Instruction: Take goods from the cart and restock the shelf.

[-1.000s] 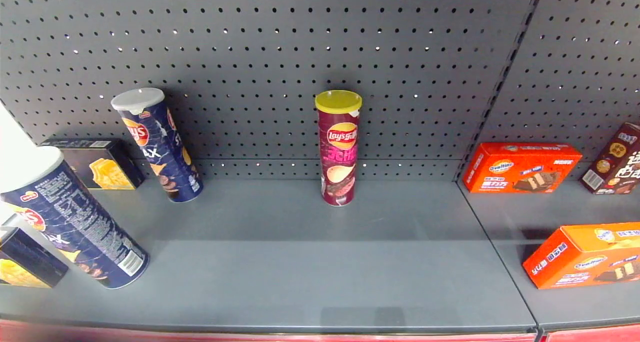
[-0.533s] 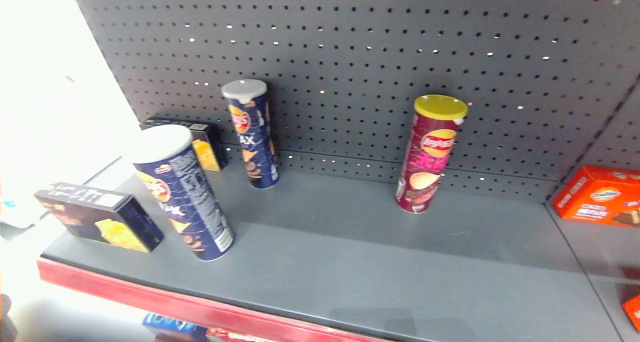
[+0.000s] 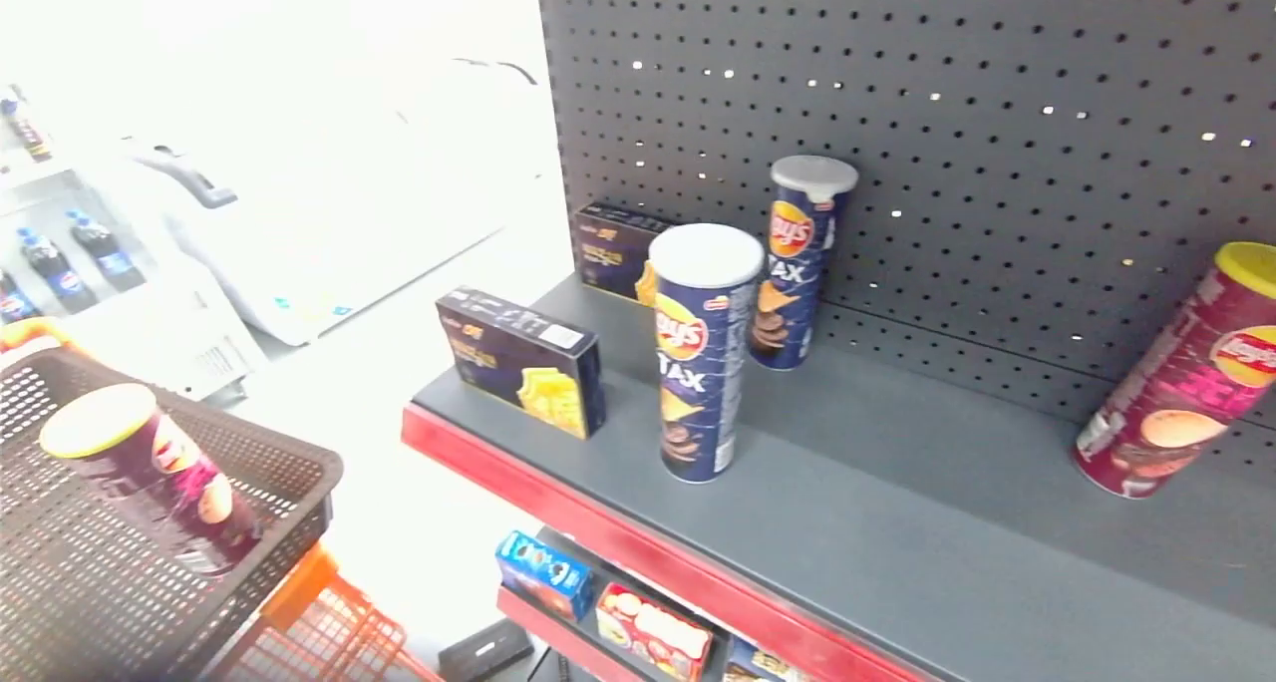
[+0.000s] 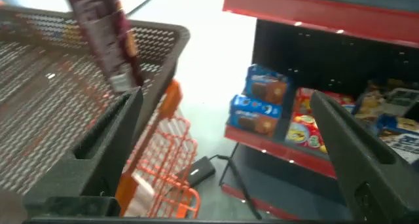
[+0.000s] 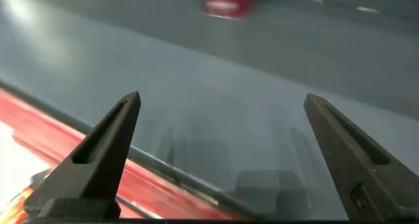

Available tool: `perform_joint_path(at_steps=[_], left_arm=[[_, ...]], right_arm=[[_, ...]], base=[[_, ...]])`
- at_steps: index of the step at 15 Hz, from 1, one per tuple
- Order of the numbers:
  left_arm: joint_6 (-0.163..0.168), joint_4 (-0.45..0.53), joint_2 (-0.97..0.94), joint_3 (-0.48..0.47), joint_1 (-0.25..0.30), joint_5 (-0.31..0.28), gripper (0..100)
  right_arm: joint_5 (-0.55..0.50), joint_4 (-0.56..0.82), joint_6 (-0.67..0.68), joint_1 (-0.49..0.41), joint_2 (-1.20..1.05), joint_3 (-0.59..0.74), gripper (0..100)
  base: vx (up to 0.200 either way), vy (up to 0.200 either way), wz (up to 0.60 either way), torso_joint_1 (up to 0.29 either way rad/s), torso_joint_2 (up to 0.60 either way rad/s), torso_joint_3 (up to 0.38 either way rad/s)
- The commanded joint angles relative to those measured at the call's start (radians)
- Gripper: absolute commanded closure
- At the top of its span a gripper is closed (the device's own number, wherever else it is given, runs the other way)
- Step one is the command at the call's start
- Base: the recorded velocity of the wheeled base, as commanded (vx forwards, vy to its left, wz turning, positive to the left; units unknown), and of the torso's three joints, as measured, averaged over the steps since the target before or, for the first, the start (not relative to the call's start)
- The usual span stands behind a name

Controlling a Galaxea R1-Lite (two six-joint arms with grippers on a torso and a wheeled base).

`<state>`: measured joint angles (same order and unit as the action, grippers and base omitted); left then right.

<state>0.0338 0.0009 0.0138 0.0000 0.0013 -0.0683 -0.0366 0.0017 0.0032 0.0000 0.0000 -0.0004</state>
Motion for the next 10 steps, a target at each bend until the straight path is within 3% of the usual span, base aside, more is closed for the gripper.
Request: perform_joint_path(at_steps=[1, 5, 10], left_arm=[[0.000, -0.001, 0.002, 0.000, 0.000, 0.001, 0], [0.001, -0.001, 0.002, 0.000, 0.000, -0.001, 0], [0.005, 0.001, 0.002, 0.000, 0.000, -0.001, 0]], right_arm=[[0.000, 0.000, 0.000, 0.000, 0.000, -0.001, 0], [0.000, 0.000, 0.000, 0.000, 0.000, 0.000, 0], [0.000, 0.000, 0.000, 0.000, 0.000, 0.000, 0]], base=[[0.000, 0.000, 0.60, -0.002, 0.00, 0.007], [0.000, 0.000, 0.60, 0.004, 0.00, 0.004], [0.000, 0.000, 0.00, 0.000, 0.00, 0.000]])
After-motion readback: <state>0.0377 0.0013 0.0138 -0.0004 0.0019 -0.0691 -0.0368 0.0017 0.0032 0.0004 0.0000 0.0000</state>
